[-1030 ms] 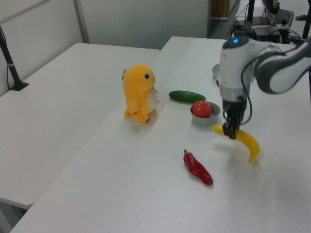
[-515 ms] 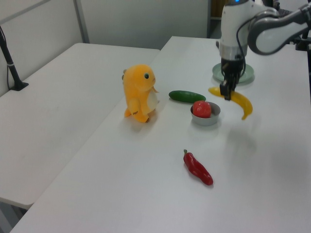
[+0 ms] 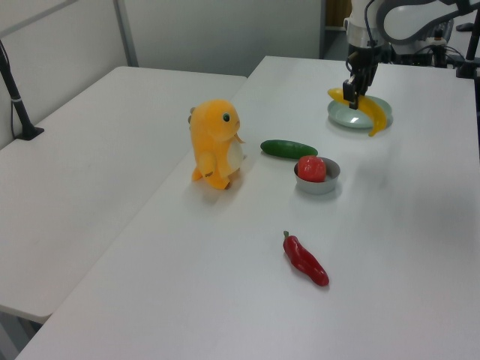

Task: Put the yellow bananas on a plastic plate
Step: 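Lift the banana and carry it over the green plate, then lower the banana onto the plate and open the gripper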

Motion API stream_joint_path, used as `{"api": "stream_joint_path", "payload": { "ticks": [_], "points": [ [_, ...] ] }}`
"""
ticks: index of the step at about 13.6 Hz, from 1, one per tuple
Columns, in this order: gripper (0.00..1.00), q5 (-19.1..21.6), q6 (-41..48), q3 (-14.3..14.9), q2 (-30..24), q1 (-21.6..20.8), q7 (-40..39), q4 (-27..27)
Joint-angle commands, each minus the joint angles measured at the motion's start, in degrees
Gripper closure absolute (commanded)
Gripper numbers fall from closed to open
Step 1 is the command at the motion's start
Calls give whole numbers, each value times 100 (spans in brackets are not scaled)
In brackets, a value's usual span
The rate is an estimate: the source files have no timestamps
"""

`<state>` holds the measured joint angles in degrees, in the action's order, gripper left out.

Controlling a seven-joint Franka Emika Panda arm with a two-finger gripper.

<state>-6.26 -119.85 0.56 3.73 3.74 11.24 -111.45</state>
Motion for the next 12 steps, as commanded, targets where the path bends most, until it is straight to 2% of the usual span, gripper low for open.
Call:
{"api": "stream_joint_path", "payload": {
  "ticks": [1,4,6,12],
  "points": [
    [67,-112,-485,67,478,423,-166,317],
    [65,-112,-1100,102,927,794,-157,440],
    [66,-112,-1478,268,1112,952,-227,440],
    [66,-104,-1717,427,1429,1322,-570,616]
  ]
}}
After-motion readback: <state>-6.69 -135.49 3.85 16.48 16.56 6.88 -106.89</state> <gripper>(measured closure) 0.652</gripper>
